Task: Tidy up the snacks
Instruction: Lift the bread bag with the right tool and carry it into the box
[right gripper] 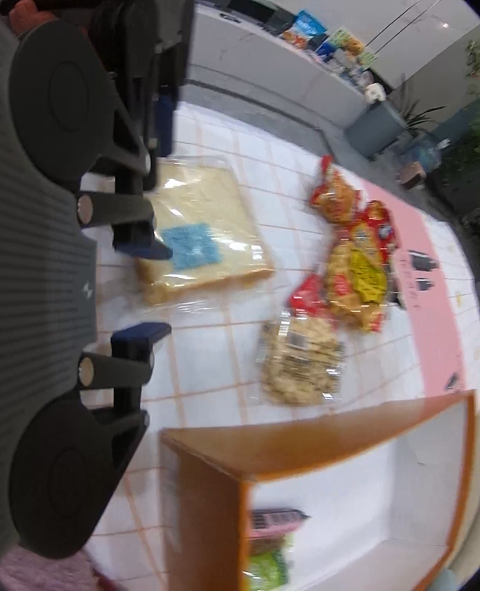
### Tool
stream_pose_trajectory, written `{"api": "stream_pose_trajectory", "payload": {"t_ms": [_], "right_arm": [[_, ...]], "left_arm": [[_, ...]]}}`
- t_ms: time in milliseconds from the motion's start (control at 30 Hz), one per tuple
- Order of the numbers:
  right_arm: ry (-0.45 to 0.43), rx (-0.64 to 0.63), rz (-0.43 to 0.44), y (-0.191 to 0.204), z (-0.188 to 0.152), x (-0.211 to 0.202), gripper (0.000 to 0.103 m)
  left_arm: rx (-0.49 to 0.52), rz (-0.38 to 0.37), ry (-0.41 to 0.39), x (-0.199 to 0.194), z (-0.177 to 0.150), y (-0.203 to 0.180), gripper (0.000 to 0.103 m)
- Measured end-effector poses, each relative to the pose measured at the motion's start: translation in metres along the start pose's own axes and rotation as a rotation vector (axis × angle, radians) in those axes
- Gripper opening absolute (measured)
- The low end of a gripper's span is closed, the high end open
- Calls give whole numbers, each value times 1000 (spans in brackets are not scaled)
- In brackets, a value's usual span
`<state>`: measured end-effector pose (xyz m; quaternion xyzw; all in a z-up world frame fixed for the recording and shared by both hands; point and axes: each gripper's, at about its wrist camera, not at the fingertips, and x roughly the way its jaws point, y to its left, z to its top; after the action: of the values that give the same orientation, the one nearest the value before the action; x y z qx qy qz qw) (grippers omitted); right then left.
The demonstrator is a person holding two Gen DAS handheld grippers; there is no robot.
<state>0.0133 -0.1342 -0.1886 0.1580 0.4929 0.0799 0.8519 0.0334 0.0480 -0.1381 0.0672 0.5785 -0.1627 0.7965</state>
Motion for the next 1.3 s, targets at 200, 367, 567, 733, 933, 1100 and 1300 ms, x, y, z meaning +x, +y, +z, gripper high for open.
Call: {"api": "stream_pose_trajectory", "payload": {"t_ms": [200,367,567,733,933,1100,1300], "right_arm": [[-61,-57,41,2,14,18,61],[-29,14,100,-8,15,41,63],[-59,-34,142,0,14,47,64],[-61,-61,151,8,12,50,43],[-69,-32,138,6,16,39,21],[-117,-82,122,19,15,14,9],[-199,-160,68,28,18,-21,7]], "left_arm": [[-8,-9,1,1,0,1,46],[-29,-27,3,2,0,5,46],[-25,-20,3,3,1,3,46],[-17,-3,-2,3,1,1,46],[-4,16,-14,-1,1,-1,46],[22,6,-65,-15,1,-7,48],[68,-38,-169,-45,10,-16,57]]}}
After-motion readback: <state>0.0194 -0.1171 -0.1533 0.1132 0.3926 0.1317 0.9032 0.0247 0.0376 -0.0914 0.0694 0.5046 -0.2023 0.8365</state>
